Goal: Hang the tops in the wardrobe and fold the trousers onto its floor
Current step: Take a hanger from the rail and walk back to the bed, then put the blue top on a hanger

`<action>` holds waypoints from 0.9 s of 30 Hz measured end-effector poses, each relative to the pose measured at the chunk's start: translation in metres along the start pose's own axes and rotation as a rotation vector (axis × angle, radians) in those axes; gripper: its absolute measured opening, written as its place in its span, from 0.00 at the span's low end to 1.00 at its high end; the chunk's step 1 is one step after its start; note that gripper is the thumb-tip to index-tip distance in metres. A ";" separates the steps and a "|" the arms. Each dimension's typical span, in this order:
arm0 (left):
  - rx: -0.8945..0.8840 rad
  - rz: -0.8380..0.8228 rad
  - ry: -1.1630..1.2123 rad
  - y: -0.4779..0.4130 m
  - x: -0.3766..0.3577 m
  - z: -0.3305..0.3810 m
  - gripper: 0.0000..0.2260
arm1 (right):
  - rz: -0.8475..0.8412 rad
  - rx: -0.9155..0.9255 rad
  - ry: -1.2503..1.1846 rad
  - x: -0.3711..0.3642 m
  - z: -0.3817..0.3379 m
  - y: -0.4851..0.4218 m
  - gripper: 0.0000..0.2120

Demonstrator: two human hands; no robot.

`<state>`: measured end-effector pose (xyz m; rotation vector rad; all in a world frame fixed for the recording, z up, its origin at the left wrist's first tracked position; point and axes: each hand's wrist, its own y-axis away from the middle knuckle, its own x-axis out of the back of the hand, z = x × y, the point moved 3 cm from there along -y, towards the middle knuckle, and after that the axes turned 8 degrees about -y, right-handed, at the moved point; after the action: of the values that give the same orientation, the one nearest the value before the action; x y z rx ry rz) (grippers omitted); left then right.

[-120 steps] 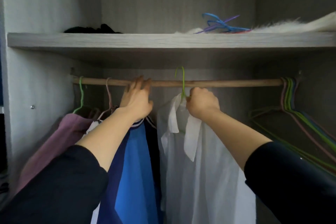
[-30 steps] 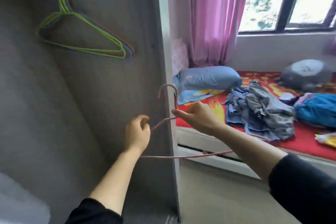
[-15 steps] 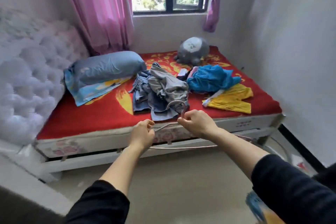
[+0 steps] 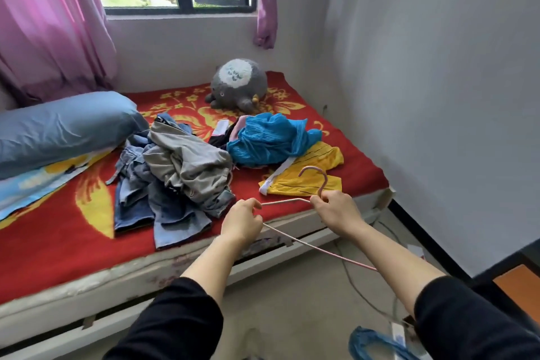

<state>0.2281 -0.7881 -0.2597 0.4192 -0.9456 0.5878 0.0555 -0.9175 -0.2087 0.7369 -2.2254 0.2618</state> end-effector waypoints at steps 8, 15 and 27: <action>0.023 -0.082 -0.034 -0.189 -0.039 0.007 0.14 | -0.005 -0.153 -0.014 -0.002 0.035 -0.167 0.22; 0.081 -0.191 -0.075 -0.307 -0.074 0.012 0.14 | -0.008 -0.304 -0.054 -0.009 0.074 -0.278 0.18; 0.291 -0.210 -0.061 -0.503 -0.134 0.026 0.18 | 0.153 -0.284 -0.147 0.009 0.135 -0.517 0.23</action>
<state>0.4706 -1.2276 -0.4002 0.7910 -0.8626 0.5239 0.2703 -1.3952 -0.3165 0.4458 -2.3960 -0.0368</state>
